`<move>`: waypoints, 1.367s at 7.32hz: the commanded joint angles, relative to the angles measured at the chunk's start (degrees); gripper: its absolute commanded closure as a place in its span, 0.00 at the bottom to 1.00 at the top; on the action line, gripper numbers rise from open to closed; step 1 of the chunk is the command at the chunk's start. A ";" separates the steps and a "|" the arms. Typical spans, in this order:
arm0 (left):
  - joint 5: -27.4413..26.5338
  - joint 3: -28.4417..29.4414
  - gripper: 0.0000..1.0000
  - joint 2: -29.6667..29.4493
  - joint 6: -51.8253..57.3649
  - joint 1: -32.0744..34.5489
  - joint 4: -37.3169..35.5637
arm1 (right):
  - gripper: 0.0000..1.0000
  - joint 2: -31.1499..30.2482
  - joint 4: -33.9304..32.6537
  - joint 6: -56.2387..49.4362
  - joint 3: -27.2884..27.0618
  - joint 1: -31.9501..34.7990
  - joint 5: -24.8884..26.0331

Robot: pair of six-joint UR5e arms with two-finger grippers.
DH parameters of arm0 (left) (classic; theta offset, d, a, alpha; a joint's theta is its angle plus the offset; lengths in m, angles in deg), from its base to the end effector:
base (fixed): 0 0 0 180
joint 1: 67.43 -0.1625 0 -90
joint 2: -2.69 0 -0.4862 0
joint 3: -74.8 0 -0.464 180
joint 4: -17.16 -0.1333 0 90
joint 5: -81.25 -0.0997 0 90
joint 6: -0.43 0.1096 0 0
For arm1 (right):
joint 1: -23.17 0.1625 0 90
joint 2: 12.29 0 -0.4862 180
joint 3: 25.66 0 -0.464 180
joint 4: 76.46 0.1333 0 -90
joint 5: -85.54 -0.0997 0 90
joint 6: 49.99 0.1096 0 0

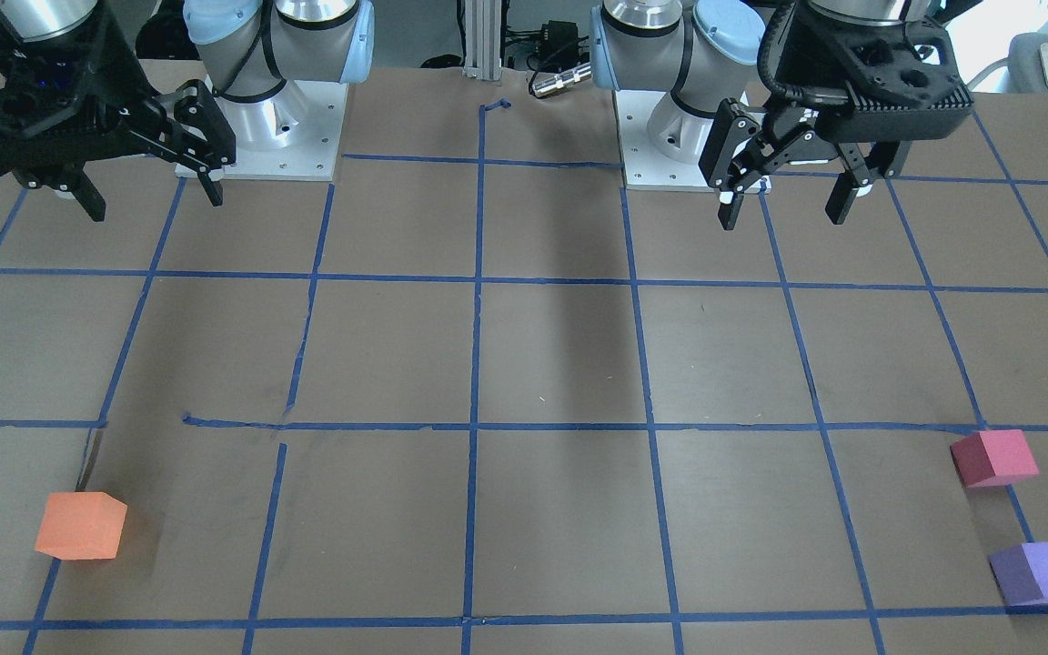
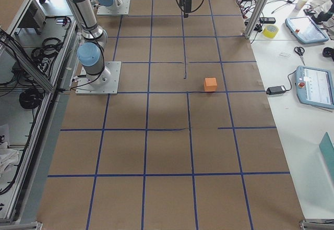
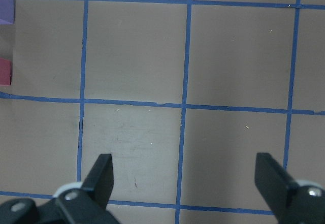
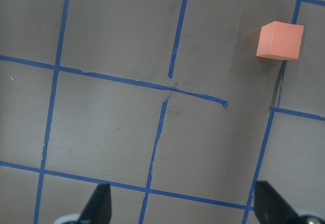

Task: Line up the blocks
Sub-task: 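Lower the right gripper onto the orange cube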

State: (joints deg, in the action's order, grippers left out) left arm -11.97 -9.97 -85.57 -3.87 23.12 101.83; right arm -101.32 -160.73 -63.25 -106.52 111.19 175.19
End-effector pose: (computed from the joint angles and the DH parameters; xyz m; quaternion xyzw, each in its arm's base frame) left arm -0.1326 -0.5653 0.6191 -0.0355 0.9932 -0.1082 0.0234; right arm 0.1141 -0.5761 0.6093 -0.0983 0.9949 -0.0215 0.0002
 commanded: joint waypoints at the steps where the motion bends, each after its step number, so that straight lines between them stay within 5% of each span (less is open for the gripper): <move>1: -0.02 -0.04 0.00 -0.24 -0.10 -0.02 0.06 | 0.00 -0.43 0.51 -0.27 -0.09 -0.04 0.00; 4: -0.11 -0.04 0.00 -0.06 0.43 -0.20 0.06 | 0.00 -0.09 0.34 -0.71 -0.09 -1.27 0.00; 6: 0.32 -0.21 0.00 -0.15 0.43 -0.29 0.06 | 0.00 2.01 -10.77 -0.61 0.70 -7.29 -1.32; 7: 0.24 -0.48 0.00 -0.07 0.43 -0.29 -0.03 | 0.00 2.81 -9.78 -0.97 0.36 -8.03 -1.14; 10: 0.06 -0.39 0.00 0.11 0.52 -0.29 -0.03 | 0.00 16.13 -9.50 -3.25 0.61 -13.54 2.10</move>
State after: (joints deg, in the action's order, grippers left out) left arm -11.83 -10.41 -85.55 -3.38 22.83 101.81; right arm -91.24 -169.68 -65.21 -106.31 100.93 175.77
